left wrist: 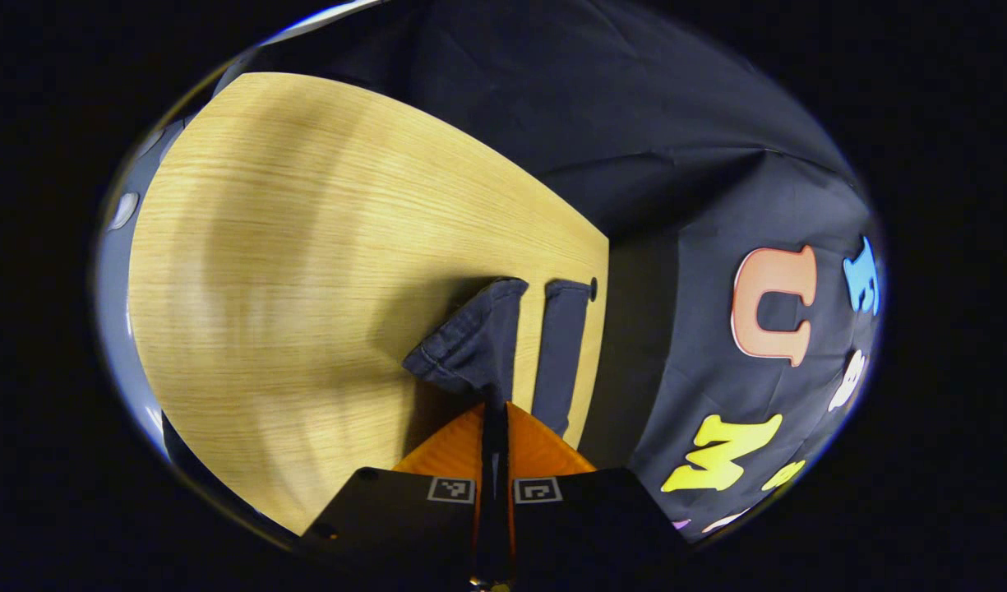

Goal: Grasp the waist and the cuffs of the jeans and fold them to make the two legs overlap; first hold the waist and fold one-third of the jeans toward the cuffs, then hold the cuffs and fold the remaining one-third in the same direction to finish folding.

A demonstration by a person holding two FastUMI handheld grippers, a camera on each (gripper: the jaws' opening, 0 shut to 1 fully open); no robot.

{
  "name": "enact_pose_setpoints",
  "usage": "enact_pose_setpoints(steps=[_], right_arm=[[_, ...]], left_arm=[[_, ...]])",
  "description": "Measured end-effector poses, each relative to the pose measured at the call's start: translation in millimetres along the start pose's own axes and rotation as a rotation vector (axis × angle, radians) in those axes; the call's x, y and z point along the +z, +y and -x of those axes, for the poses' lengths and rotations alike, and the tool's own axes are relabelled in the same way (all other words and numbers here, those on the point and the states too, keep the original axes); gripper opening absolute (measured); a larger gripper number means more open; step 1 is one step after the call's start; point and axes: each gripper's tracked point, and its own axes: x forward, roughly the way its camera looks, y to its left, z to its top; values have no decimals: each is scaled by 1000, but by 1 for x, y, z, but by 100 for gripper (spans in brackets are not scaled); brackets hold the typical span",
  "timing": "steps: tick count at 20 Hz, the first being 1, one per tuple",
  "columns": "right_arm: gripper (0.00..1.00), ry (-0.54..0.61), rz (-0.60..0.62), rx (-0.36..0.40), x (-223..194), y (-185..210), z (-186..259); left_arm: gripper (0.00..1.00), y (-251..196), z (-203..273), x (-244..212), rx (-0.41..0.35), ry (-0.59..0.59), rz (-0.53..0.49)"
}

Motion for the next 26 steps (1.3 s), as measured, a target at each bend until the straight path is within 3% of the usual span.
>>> enact_pose_setpoints(steps=[4,9,11,15,19,20,22,26], right_arm=[[0,5,-58,121,17,34,45],[1,42,-79,215,24,69,82],[0,57,-78,256,28,103,81],[0,70,5,298,46,178,37],[1,48,54,311,61,237,-37],[1,49,48,307,61,244,-57],[1,44,14,304,59,253,-93],[1,32,-22,316,60,265,-144]], left_arm=[[4,-33,12,2,-70,5,30],[3,-56,30,14,-93,-17,48],[4,-70,17,16,-93,-6,38],[3,-105,-41,18,-25,30,-29],[4,-138,-114,16,40,38,-154],[0,-142,-132,17,57,32,-215],[3,-148,-163,17,69,29,-266],[3,-153,-224,8,82,53,-256]])
